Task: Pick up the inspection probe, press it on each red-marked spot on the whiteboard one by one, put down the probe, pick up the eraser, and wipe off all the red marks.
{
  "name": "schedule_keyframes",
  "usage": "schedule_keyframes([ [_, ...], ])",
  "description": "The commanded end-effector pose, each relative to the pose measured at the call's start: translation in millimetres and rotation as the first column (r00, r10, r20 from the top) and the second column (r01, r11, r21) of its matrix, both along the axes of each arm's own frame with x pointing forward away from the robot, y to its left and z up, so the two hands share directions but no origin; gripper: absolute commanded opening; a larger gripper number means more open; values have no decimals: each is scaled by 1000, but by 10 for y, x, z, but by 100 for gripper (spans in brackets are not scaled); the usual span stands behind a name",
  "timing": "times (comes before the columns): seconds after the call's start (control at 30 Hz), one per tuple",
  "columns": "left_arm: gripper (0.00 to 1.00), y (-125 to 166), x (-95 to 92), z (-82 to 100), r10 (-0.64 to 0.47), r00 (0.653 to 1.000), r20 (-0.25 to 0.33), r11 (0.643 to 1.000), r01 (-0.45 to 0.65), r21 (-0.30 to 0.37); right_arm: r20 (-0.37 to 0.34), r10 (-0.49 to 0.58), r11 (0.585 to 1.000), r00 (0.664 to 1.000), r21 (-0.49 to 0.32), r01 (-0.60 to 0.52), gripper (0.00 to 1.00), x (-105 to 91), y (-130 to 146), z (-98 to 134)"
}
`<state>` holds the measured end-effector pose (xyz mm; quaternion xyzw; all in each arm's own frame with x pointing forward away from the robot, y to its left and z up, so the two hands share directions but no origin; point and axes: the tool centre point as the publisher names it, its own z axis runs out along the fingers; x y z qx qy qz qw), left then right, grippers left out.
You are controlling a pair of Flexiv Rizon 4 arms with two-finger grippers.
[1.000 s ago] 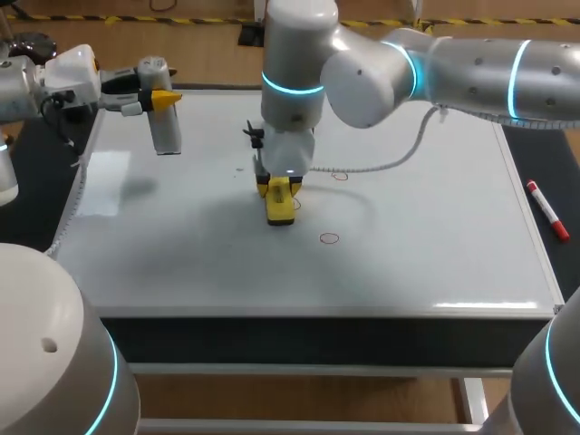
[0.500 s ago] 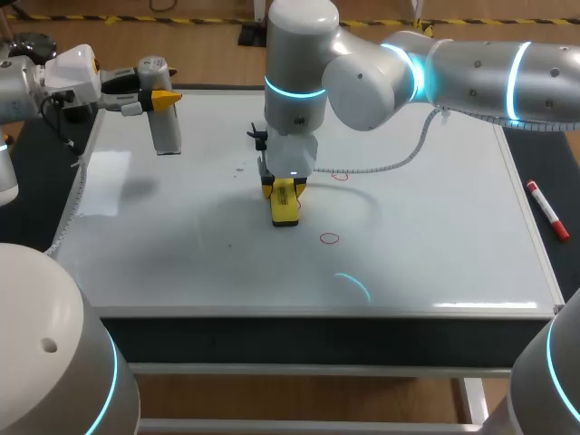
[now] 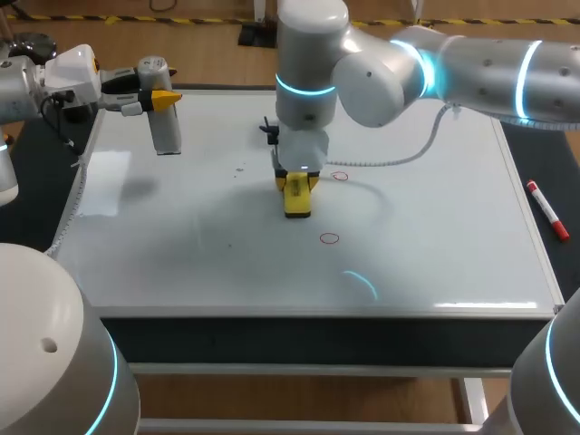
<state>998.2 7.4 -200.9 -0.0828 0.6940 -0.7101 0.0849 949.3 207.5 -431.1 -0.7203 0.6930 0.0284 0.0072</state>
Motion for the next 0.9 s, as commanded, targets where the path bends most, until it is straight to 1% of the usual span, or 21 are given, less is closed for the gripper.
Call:
schedule_keyframes([
  [0.03, 0, 4, 14, 2, -4, 1000, 0, 1000, 4, -2, 4, -4, 1000, 1000, 11, 4, 0, 16, -137, -11],
  [0.4, 0, 4, 14, 2, -4, 1000, 0, 1000, 4, -2, 29, -21, 1000, 999, 15, 21, 0, 51, -236, 48],
  [0.5, 0, 4, 14, 2, -4, 1000, 0, 1000, 4, -2, 43, -42, 999, 998, 28, 40, 0, 63, -240, 166],
  [0.6, 0, 4, 14, 2, -4, 1000, 0, 1000, 4, -2, 42, -46, 998, 998, 40, 45, 0, 60, -219, 376],
  [0.73, 0, 4, 14, 2, -4, 1000, 0, 1000, 4, -2, 52, -45, 997, 998, 60, 42, 0, 64, -145, 591],
  [0.8, 0, 4, 14, 2, -4, 1000, 0, 1000, 4, -2, 55, -33, 997, 998, 70, 29, 0, 33, -91, 642],
  [0.9, 0, 4, 14, 2, -4, 1000, 0, 1000, 4, -2, 58, -17, 997, 998, 71, 13, 0, -35, -8, 641],
])
